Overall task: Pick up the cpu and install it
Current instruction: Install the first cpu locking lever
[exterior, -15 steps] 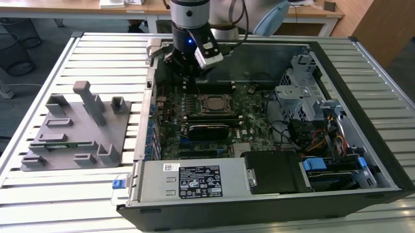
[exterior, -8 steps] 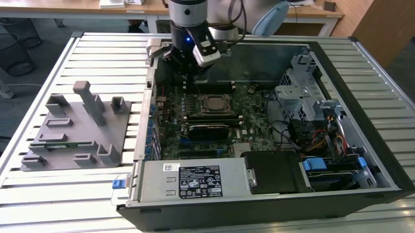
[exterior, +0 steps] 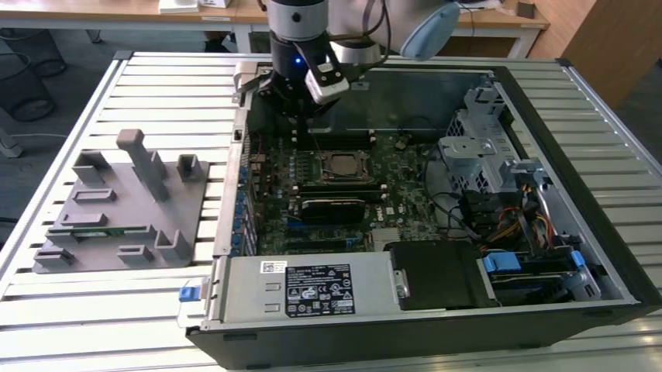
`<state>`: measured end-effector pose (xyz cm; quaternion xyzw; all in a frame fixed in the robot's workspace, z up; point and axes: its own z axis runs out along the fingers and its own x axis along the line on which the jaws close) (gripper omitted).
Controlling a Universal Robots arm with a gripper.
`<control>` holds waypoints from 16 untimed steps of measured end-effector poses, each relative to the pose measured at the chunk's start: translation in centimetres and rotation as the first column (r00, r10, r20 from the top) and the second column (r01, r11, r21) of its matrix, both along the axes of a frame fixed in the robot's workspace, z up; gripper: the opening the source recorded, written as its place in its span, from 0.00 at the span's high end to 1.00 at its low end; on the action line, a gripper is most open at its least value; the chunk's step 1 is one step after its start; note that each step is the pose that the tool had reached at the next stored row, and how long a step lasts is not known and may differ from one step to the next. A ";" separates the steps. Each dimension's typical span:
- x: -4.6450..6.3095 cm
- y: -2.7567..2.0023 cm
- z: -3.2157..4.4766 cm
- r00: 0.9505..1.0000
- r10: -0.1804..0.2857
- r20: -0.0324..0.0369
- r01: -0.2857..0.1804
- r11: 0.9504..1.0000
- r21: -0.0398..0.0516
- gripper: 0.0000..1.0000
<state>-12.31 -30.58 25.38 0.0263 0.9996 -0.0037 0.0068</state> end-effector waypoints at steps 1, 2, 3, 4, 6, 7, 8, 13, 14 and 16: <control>0.0 0.11 -0.01 1.000 0.000 0.000 0.000 1.000 0.000 0.89; 0.0 0.20 -0.02 1.000 0.000 0.000 0.000 1.000 0.000 0.89; 0.0 0.26 -0.03 1.000 0.000 0.000 0.000 1.000 0.000 0.89; 0.0 0.30 -0.03 1.000 0.000 0.000 0.000 1.000 0.000 0.89; 0.1 0.31 -0.03 1.000 0.000 0.000 0.000 1.000 0.000 0.89; 0.2 0.31 -0.03 1.000 0.000 0.000 0.000 1.000 0.000 0.89; 0.3 0.31 -0.04 1.000 0.000 0.000 0.000 1.000 0.000 0.89; 0.7 0.31 -0.04 1.000 0.000 0.000 0.000 1.000 0.000 0.89; 0.8 0.32 -0.04 1.000 0.000 0.000 0.000 1.000 0.000 0.89; 1.0 0.34 -0.04 1.000 0.000 0.000 0.000 1.000 0.000 0.89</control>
